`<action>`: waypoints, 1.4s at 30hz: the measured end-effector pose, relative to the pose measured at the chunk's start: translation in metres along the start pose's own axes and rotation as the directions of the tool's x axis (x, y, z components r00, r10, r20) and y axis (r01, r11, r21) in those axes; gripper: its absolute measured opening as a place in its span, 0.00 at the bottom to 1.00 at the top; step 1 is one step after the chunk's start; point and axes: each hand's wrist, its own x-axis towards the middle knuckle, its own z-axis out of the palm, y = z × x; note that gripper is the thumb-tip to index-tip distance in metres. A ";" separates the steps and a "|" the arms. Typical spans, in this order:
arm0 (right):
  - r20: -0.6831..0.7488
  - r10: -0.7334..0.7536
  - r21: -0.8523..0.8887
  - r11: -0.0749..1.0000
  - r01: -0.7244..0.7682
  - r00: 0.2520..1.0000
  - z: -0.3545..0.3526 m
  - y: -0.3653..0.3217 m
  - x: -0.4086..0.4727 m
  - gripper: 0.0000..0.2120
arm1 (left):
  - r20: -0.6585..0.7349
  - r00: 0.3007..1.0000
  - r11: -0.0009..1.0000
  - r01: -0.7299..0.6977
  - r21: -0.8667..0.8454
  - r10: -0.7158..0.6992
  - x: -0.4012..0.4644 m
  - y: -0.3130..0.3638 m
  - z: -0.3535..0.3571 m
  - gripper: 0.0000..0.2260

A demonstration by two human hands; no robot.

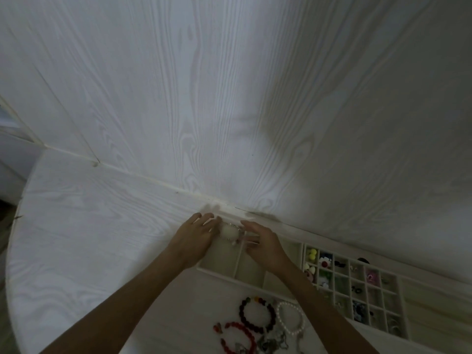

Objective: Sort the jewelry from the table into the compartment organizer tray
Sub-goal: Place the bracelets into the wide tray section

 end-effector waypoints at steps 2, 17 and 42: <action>-0.019 -0.038 -0.089 0.995 0.036 0.999 -0.006 -0.001 -0.004 0.26 | 0.016 0.999 1.000 -0.028 -0.007 0.028 0.000 -0.001 -0.002 0.21; 0.261 -0.287 -0.873 0.338 0.352 0.922 0.008 0.000 0.001 0.24 | 0.140 0.982 0.992 -0.125 0.003 0.124 -0.001 -0.001 -0.009 0.18; 0.005 -0.587 -0.771 0.513 0.376 0.810 -0.054 0.031 -0.096 0.19 | 0.079 0.969 0.874 0.247 -0.418 -0.236 -0.040 0.049 -0.055 0.14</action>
